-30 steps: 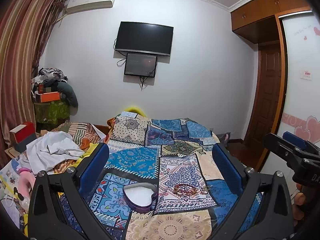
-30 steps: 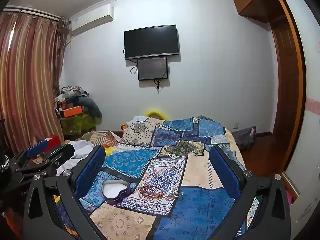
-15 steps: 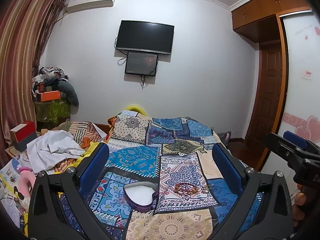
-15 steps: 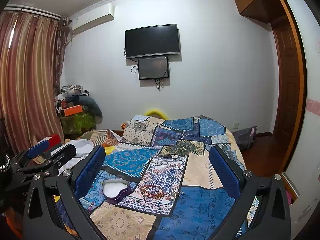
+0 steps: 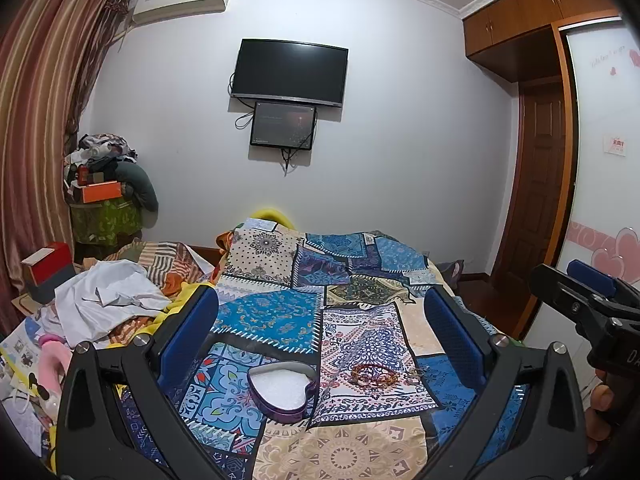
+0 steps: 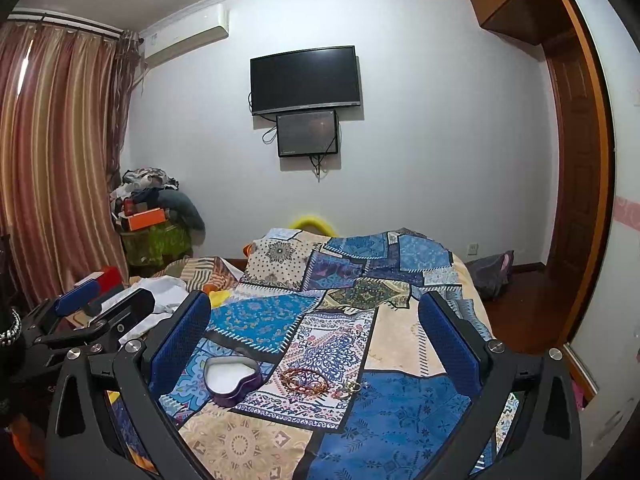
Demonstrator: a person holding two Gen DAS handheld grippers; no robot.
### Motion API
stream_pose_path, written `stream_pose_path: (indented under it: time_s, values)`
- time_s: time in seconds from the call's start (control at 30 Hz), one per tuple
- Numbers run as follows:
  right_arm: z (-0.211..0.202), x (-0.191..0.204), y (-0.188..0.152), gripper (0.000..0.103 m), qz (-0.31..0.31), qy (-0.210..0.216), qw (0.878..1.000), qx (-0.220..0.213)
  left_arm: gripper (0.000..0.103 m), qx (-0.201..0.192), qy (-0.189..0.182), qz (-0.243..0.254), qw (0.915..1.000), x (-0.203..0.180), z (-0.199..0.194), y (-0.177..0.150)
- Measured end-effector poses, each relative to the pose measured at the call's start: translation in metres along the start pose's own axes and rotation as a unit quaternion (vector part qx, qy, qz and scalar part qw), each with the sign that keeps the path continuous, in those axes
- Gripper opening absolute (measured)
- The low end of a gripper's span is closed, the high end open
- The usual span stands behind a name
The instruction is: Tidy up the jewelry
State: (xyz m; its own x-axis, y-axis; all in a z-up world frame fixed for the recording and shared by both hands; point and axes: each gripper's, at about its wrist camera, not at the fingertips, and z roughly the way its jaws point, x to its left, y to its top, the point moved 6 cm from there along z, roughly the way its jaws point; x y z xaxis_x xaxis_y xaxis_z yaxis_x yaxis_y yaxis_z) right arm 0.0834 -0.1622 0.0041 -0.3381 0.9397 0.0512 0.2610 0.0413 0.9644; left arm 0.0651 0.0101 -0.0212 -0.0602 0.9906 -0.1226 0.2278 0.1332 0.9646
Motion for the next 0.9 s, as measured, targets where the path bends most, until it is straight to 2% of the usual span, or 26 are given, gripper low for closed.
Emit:
stream_pose_path:
  time_s: [0.9]
  values:
    - [0.0042,-0.0003,-0.0023,0.103,0.002,0.000,1.000,0.005,0.103,0.001,0.001,-0.001,1.0000,0.0000,0.0008,-0.0009]
